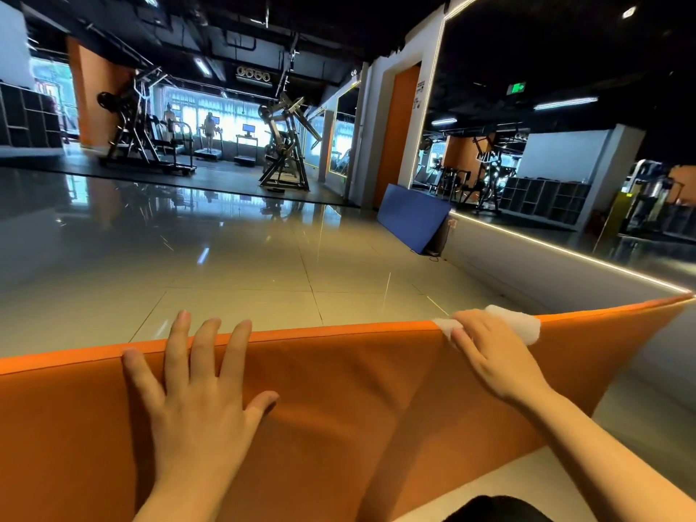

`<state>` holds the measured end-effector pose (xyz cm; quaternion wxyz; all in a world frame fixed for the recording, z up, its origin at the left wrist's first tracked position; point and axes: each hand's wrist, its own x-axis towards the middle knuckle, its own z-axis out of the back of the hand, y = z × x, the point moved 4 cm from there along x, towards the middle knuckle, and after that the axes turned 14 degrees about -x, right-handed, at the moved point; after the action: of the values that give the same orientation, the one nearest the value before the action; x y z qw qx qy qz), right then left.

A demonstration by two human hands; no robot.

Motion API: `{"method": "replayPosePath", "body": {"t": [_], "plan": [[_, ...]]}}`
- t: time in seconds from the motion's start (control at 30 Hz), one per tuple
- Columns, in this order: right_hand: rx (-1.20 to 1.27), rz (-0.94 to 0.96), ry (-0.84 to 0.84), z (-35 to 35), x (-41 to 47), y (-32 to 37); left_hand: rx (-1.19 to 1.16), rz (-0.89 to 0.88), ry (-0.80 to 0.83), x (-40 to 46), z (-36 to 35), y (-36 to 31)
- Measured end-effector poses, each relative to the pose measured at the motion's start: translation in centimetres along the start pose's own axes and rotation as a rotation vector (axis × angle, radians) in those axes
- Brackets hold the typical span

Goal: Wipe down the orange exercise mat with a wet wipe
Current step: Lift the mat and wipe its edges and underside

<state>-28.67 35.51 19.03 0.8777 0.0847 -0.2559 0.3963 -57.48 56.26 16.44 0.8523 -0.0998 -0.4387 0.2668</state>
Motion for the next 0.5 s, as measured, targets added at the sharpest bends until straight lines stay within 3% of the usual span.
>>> {"method": "replayPosePath", "body": {"t": [0.17, 0.3, 0.4, 0.5], "plan": [[0.029, -0.023, -0.052, -1.1, 0.7, 2.4, 0.016, 0.019, -0.022, 0.7, -0.6, 0.2], [0.106, 0.188, -0.09, 0.0, 0.6, 12.0, 0.058, -0.01, -0.049, 0.6, -0.5, 0.2], [0.157, 0.277, -0.214, 0.7, -0.5, 20.9, 0.042, -0.017, -0.028, 0.2, -0.2, 0.7], [0.165, 0.356, -0.282, 1.1, -0.9, 24.3, 0.075, -0.04, -0.034, -0.4, 0.8, 1.5]]}}
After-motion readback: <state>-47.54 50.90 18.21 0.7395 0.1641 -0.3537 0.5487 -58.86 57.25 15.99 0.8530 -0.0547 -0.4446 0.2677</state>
